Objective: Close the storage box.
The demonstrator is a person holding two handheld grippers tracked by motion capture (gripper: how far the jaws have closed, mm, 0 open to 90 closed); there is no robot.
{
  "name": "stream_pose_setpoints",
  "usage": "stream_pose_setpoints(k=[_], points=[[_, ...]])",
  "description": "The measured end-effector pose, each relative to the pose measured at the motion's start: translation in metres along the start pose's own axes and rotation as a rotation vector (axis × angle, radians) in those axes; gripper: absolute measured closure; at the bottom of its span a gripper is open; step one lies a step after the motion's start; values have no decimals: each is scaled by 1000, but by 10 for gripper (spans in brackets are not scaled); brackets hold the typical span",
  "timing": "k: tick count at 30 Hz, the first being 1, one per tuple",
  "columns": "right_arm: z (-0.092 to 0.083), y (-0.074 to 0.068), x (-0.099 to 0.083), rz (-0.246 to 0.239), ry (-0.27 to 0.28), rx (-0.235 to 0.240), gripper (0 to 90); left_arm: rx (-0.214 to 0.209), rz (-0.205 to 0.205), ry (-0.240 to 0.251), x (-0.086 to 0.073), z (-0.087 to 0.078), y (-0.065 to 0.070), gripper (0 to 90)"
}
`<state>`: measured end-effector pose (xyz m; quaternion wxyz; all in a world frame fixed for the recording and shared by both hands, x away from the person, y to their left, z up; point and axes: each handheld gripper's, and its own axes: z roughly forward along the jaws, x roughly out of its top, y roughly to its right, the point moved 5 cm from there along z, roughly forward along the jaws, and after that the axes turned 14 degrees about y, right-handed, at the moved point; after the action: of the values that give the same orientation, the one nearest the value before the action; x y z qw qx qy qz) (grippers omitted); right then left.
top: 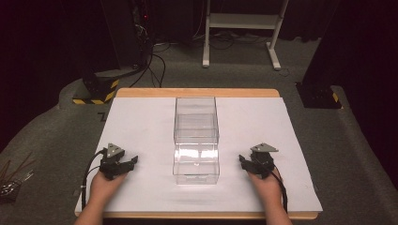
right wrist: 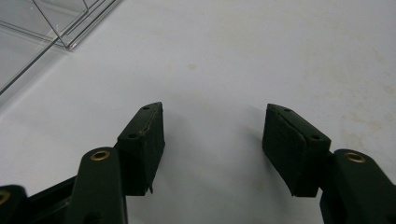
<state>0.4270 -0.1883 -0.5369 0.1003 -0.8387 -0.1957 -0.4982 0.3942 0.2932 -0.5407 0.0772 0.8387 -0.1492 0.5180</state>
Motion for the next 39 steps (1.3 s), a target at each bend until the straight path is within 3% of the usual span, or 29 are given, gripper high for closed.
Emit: stream_pose_setpoints(k=[11,22,25,29,34,39], points=[[0,0,0,-4,4,1,390,-2,-14,-6,0,0,0,348],[0,0,0,6,-1,1,400,3,2,1,0,-2,2,386],[-1,0,0,5,-2,-4,403,1,-19,0,-1,-1,1,372],[-1,-2,0,10,-3,-28,405,-23,-9,-5,-1,0,2,306],[-2,-1,0,13,-7,-3,386,-7,-13,-3,-1,-1,2,287],[-10,-5,12,4,77,37,352,-3,-11,-3,-2,-1,2,290]])
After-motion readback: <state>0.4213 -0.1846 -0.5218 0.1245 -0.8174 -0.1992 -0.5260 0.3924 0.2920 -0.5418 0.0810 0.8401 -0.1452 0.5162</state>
